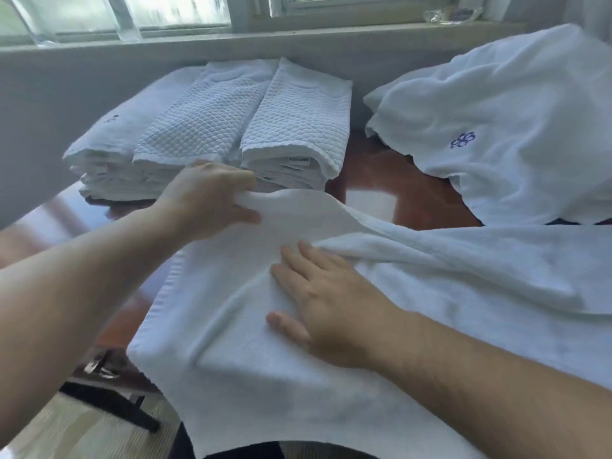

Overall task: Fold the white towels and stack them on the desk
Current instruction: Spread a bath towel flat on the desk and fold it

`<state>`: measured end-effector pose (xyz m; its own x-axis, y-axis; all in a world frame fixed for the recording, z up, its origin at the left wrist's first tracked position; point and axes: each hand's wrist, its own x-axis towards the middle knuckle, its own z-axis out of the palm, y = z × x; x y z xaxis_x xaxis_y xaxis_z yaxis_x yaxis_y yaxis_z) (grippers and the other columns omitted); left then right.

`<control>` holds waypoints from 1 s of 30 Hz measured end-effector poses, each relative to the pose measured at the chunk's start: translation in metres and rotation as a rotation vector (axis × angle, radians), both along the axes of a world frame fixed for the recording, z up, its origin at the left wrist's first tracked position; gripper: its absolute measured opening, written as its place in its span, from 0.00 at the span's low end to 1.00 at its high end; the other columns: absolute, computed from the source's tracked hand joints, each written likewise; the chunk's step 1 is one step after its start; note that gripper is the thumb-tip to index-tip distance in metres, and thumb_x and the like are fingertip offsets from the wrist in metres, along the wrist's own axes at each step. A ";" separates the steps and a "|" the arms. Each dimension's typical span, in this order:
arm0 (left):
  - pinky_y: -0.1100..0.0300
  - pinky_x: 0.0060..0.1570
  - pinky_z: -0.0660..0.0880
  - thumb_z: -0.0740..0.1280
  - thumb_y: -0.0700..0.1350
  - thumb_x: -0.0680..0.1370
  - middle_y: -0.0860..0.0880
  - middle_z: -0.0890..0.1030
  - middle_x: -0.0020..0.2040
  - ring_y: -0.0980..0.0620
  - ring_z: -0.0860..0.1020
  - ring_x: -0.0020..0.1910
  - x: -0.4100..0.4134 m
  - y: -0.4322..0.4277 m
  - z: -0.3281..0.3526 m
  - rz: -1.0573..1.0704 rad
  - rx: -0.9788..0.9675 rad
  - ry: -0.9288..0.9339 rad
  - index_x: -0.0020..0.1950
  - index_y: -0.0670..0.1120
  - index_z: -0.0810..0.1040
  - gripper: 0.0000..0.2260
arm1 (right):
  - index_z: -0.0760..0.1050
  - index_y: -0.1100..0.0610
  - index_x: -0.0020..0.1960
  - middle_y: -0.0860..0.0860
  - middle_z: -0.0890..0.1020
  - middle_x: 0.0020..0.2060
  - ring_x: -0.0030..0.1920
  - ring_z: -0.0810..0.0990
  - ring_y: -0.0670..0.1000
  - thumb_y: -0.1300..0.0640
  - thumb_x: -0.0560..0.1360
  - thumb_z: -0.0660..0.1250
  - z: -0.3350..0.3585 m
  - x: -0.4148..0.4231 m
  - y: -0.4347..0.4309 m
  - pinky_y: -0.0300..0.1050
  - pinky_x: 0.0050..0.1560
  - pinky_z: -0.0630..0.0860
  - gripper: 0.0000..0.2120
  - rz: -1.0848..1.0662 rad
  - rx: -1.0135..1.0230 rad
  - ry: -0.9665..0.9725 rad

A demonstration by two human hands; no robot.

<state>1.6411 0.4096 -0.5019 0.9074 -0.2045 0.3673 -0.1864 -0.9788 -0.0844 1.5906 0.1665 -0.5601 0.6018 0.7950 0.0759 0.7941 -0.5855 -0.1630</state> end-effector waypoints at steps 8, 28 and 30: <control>0.49 0.47 0.71 0.62 0.41 0.74 0.48 0.76 0.34 0.41 0.77 0.36 -0.045 0.015 0.000 -0.109 0.038 -0.467 0.39 0.46 0.76 0.06 | 0.79 0.57 0.55 0.60 0.81 0.57 0.55 0.79 0.61 0.47 0.78 0.60 0.019 0.014 0.035 0.52 0.55 0.71 0.16 -0.247 -0.130 -0.283; 0.52 0.62 0.71 0.62 0.44 0.67 0.52 0.76 0.55 0.49 0.75 0.56 -0.124 0.039 -0.043 0.401 -0.754 0.079 0.51 0.59 0.77 0.16 | 0.75 0.55 0.47 0.51 0.78 0.45 0.46 0.78 0.55 0.52 0.80 0.56 0.021 -0.032 0.042 0.47 0.47 0.76 0.11 0.333 -0.022 -0.207; 0.64 0.50 0.70 0.65 0.37 0.73 0.51 0.77 0.51 0.53 0.76 0.49 -0.128 0.051 -0.042 0.429 -0.741 0.102 0.45 0.58 0.78 0.14 | 0.77 0.56 0.43 0.50 0.78 0.40 0.41 0.77 0.54 0.53 0.80 0.56 0.022 -0.037 0.044 0.48 0.40 0.77 0.14 0.403 0.012 -0.236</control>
<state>1.5132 0.4607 -0.5441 0.8872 0.4235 0.1831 0.2400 -0.7624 0.6009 1.5534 0.2103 -0.5378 0.2106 0.9601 0.1840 0.9739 -0.2223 0.0452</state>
